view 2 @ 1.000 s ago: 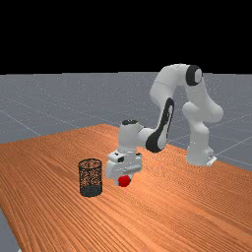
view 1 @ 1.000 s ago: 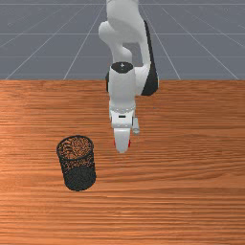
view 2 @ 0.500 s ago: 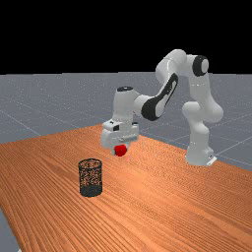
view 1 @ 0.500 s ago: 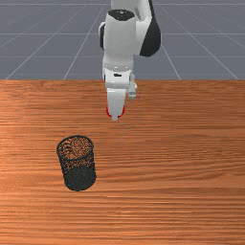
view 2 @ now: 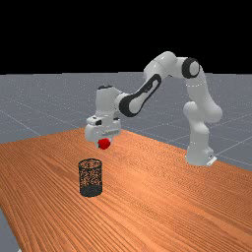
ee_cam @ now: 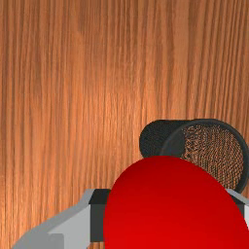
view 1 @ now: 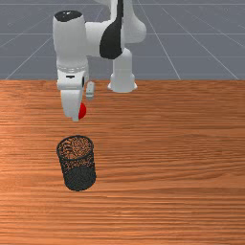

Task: Put the ball into the container

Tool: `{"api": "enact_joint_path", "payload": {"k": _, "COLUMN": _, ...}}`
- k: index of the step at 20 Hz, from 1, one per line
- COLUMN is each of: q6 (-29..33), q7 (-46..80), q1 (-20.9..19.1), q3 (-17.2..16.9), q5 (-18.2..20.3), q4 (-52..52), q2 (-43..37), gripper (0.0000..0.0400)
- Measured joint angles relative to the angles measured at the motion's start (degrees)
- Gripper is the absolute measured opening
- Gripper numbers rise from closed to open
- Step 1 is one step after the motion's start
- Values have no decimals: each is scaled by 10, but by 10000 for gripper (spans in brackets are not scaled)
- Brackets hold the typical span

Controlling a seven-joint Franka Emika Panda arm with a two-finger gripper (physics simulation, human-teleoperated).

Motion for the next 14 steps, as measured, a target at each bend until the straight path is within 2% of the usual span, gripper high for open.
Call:
{"api": "enact_joint_path", "payload": {"k": 1, "q6": -4, "q7": -1, "q1": -1, "q3": 0, "q5": 0, "q4": 12, "q2": 8, "gripper": 279}}
{"api": "enact_joint_path", "payload": {"k": 2, "q6": -17, "q7": 8, "q1": -4, "q3": 3, "q5": 17, "q4": 33, "q2": 21, "gripper": 279}}
{"api": "enact_joint_path", "payload": {"k": 3, "q6": -71, "q7": 23, "q1": 3, "q3": -3, "q5": -2, "q4": 93, "q2": 54, "gripper": 280}}
{"api": "enact_joint_path", "payload": {"k": 7, "q6": -135, "q7": 28, "q1": 5, "q3": -1, "q5": -2, "q4": 216, "q2": 127, "gripper": 280}}
{"api": "enact_joint_path", "payload": {"k": 9, "q6": -144, "q7": 29, "q1": 6, "q3": -1, "q5": -1, "q4": 240, "q2": 143, "gripper": 280}}
{"api": "enact_joint_path", "payload": {"k": 10, "q6": -95, "q7": 158, "q1": 34, "q3": -15, "q5": 5, "q4": 184, "q2": 115, "gripper": 334}}
{"api": "enact_joint_path", "payload": {"k": 11, "q6": -129, "q7": 77, "q1": 36, "q3": 4, "q5": -6, "q4": 214, "q2": 131, "gripper": 360}}
{"api": "enact_joint_path", "payload": {"k": 12, "q6": -129, "q7": 77, "q1": 39, "q3": 6, "q5": -6, "q4": 217, "q2": 136, "gripper": 376}}
{"api": "enact_joint_path", "payload": {"k": 14, "q6": -86, "q7": 64, "q1": 37, "q3": 10, "q5": -4, "q4": 182, "q2": 122, "gripper": 391}}
